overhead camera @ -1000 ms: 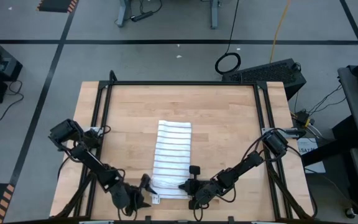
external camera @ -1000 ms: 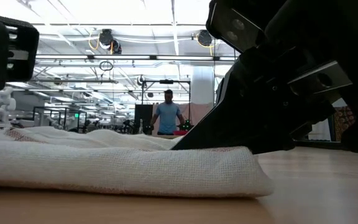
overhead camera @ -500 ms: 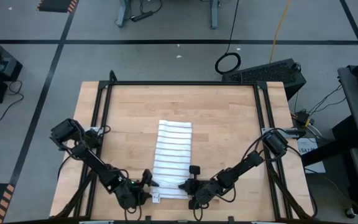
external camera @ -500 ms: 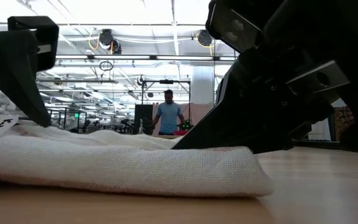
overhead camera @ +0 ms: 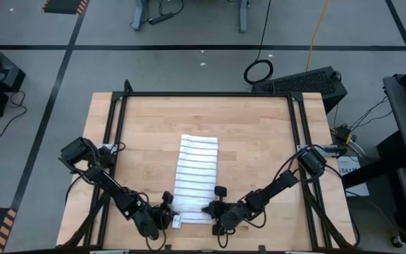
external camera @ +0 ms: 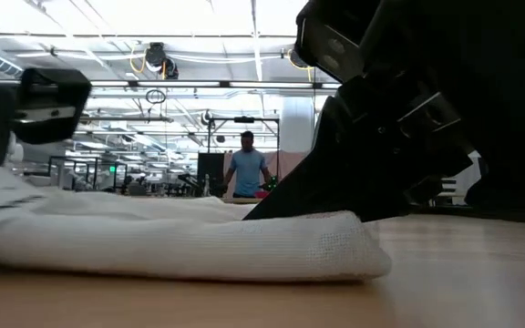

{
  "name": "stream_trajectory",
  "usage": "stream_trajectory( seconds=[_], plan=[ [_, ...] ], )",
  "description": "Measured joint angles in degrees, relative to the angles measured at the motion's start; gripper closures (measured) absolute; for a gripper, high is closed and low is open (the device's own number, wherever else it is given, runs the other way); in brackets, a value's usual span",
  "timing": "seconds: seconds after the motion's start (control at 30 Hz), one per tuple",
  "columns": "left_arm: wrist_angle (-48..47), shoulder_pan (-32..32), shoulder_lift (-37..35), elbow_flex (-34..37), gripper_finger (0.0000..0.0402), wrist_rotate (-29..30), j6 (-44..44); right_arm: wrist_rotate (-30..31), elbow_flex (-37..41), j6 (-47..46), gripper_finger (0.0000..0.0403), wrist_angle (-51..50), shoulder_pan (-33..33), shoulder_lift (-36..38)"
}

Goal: Roll towel
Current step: Roll the white towel

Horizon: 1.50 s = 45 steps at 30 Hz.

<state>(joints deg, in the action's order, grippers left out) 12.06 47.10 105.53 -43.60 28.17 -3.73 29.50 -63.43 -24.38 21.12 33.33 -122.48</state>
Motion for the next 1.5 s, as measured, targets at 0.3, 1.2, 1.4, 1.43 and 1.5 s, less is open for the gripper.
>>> stream_trajectory(
  seconds=[0.3,1.2,1.4,1.43,1.5],
  plan=[
    [2.03,-0.23,0.16,0.16,0.0366,0.49,-1.98,2.24,0.10,2.36,0.0397,-1.72,0.79,2.26],
    [6.59,-2.69,-3.34,0.22,0.0384,-0.66,-12.68,6.65,0.01,13.77,0.0117,-14.53,10.62,8.59],
    [5.75,-4.06,-3.36,0.86,0.0384,-1.25,-17.33,6.65,-0.01,13.21,0.0134,-14.23,10.82,6.06],
    [5.89,-4.07,-3.36,1.16,0.0384,-1.25,-18.28,6.95,-0.01,13.20,0.0137,-13.84,10.91,5.34],
    [6.03,-4.12,-3.36,1.77,0.0384,-1.20,-20.33,10.48,0.02,12.95,0.0142,-12.95,11.22,4.18]
  ],
)
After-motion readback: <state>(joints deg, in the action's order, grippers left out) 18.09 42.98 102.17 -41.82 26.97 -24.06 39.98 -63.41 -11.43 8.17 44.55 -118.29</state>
